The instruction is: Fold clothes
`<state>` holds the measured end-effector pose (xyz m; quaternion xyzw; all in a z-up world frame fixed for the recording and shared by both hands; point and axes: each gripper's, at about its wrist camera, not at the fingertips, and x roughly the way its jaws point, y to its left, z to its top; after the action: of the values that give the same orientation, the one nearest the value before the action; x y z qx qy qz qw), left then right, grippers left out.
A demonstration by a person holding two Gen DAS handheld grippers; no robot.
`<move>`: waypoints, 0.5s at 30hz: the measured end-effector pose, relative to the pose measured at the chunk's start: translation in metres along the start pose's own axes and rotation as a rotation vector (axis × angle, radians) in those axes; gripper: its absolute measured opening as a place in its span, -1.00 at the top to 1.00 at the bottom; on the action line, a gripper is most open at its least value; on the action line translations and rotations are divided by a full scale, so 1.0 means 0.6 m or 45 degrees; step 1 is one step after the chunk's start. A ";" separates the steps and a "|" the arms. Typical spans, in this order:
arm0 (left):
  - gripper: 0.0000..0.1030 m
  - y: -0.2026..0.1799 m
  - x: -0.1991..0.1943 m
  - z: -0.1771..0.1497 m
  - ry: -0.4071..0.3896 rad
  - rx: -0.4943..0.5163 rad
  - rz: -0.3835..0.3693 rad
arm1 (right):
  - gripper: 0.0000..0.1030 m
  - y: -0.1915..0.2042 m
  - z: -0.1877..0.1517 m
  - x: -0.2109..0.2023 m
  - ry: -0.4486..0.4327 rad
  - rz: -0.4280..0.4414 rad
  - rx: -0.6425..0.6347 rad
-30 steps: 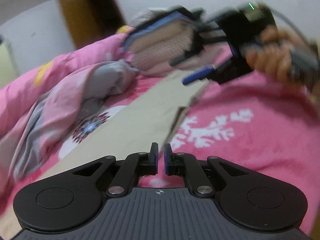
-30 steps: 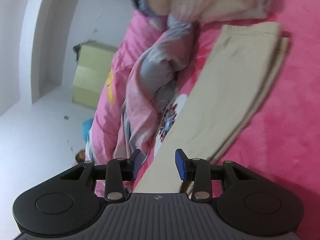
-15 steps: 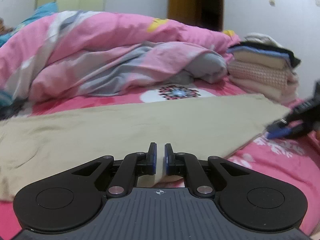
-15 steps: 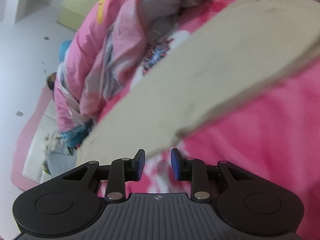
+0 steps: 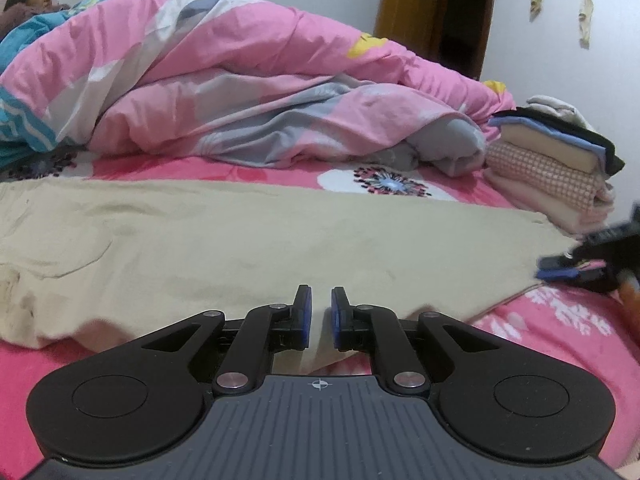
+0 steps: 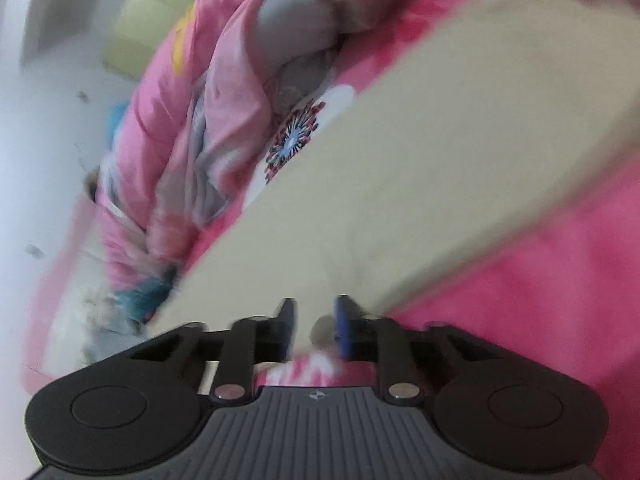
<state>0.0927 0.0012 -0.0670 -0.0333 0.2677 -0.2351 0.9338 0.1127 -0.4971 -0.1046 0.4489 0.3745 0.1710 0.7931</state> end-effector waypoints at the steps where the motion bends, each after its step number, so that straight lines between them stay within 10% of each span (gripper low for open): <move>1: 0.81 0.005 0.000 -0.003 0.003 -0.006 -0.004 | 0.67 -0.011 -0.010 -0.016 -0.003 0.013 0.026; 9: 0.78 0.029 -0.027 -0.001 -0.056 -0.090 0.012 | 0.49 0.022 0.001 -0.102 -0.106 0.061 0.039; 15: 0.78 0.039 -0.051 0.019 -0.020 -0.045 0.256 | 0.49 0.123 -0.010 0.090 0.135 0.286 -0.083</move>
<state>0.0852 0.0351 -0.0467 -0.0247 0.2665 -0.1353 0.9540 0.1487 -0.4211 -0.0682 0.4523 0.3574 0.2944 0.7623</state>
